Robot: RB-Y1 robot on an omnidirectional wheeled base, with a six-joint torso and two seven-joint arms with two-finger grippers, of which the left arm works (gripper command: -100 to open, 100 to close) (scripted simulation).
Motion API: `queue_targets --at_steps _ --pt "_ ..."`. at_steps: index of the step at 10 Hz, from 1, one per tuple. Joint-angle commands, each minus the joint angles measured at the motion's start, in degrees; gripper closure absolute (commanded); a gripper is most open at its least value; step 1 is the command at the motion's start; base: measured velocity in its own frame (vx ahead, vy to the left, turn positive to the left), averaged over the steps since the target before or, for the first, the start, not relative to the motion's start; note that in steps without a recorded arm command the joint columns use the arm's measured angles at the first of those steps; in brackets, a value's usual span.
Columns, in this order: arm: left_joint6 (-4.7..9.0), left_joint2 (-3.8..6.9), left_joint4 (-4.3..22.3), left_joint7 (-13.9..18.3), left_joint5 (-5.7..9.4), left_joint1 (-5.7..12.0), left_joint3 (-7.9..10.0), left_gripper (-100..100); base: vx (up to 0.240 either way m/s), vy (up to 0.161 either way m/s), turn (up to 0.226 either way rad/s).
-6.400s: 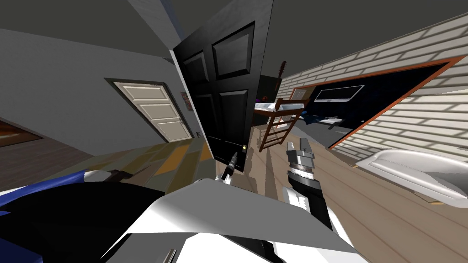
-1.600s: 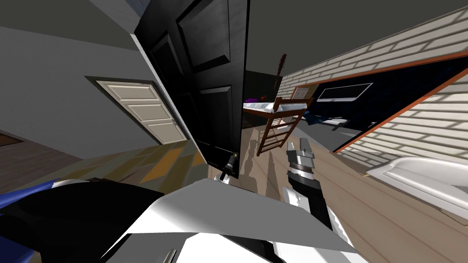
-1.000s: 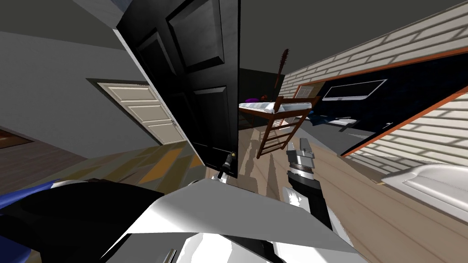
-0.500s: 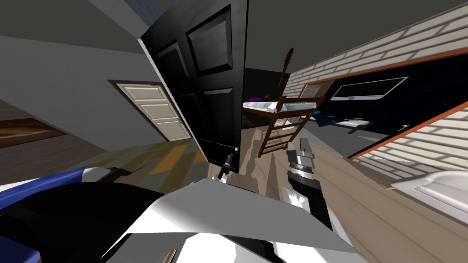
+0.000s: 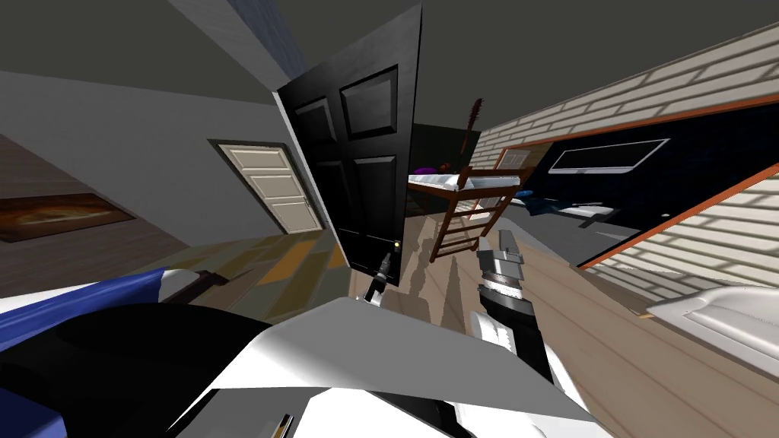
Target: Push the door open
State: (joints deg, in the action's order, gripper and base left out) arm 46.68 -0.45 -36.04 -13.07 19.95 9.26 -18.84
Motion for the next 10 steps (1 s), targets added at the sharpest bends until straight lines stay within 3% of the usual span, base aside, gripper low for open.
queue_targets --at_steps 1,2,3,5,7,9,10 --pt "0.84 0.45 1.7 0.2 0.12 0.91 0.11 -100 0.117 -0.018 -0.007" --pt "0.84 0.45 1.7 0.2 0.12 0.91 0.11 -100 0.073 -0.011 0.004" --pt "1.37 1.79 1.8 0.2 0.3 0.78 0.15 -100 0.17 -0.063 -0.051" --pt "1.74 2.07 1.8 0.2 0.42 0.69 0.18 -100 0.211 -0.04 -0.022" --pt "2.34 1.47 2.0 0.2 0.62 0.54 0.23 -100 0.221 -0.023 -0.039" --pt "2.89 -0.54 2.1 0.2 0.8 0.41 0.27 -100 0.234 -0.041 -0.021" --pt "3.0 0.16 2.7 0.4 0.77 0.77 0.28 -100 0.084 -0.015 0.018"
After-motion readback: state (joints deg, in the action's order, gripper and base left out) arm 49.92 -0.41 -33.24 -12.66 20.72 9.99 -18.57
